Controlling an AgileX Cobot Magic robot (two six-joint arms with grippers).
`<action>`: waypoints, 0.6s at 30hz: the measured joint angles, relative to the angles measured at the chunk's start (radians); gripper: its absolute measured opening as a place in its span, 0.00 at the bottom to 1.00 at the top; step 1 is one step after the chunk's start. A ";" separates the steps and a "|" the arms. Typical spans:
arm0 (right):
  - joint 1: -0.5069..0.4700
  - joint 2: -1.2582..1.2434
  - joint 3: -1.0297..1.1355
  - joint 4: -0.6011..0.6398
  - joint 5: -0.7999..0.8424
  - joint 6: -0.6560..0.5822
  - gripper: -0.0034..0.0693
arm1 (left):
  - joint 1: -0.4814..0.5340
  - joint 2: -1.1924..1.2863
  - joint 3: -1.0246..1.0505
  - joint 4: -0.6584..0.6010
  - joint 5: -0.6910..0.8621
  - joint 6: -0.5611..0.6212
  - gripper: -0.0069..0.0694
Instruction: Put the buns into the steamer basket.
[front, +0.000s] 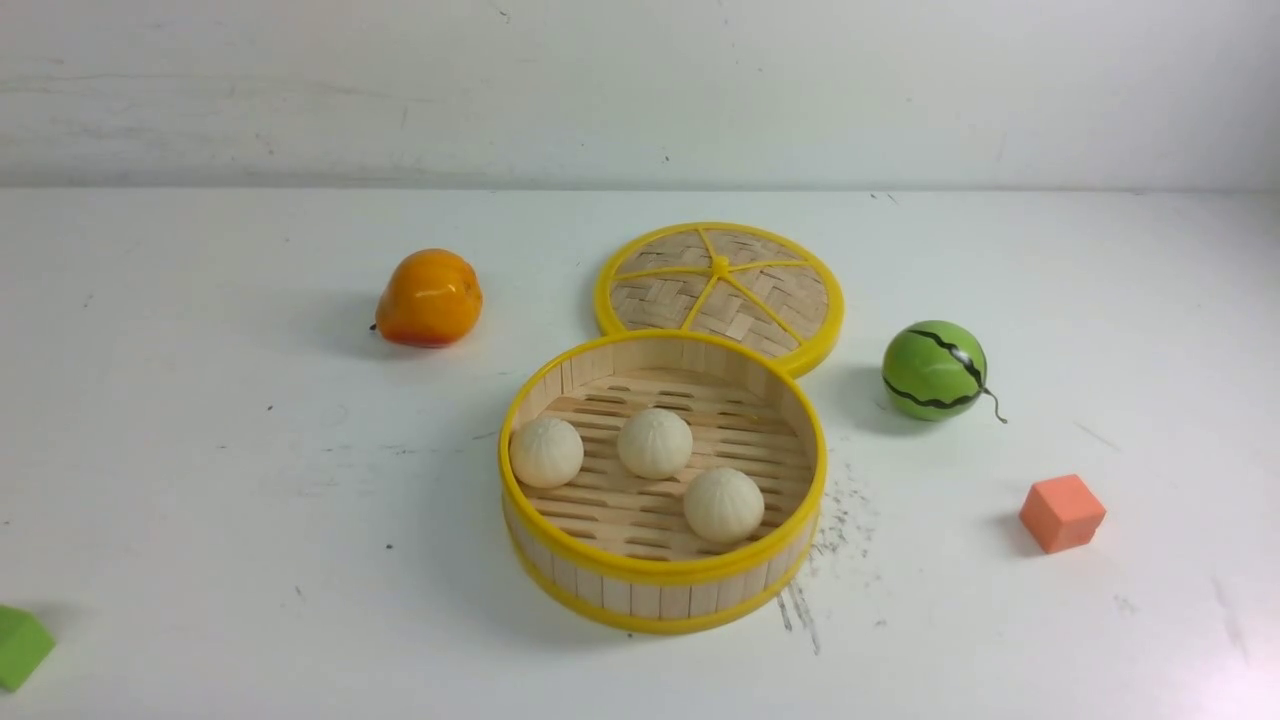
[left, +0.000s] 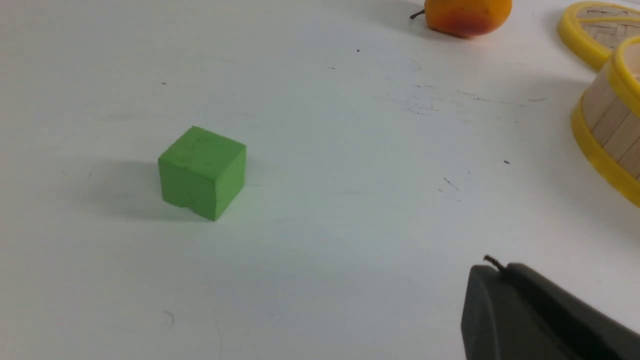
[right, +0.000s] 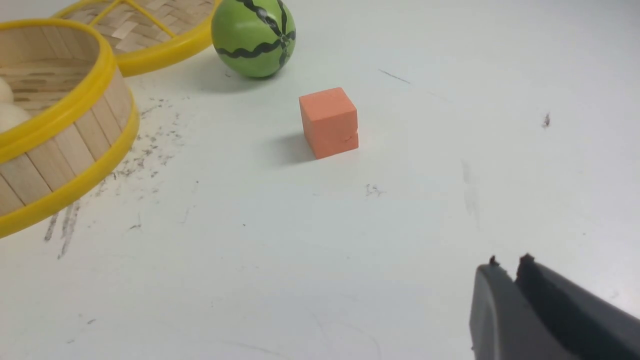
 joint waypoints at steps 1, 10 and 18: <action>0.000 0.000 0.000 0.000 0.000 0.000 0.13 | 0.000 0.000 0.000 0.000 0.000 0.000 0.07; 0.000 0.000 0.000 0.000 0.000 0.000 0.14 | 0.000 0.000 0.000 0.000 0.000 0.000 0.07; 0.000 0.000 0.000 0.000 0.000 0.000 0.16 | 0.000 0.000 0.000 0.000 0.000 0.000 0.07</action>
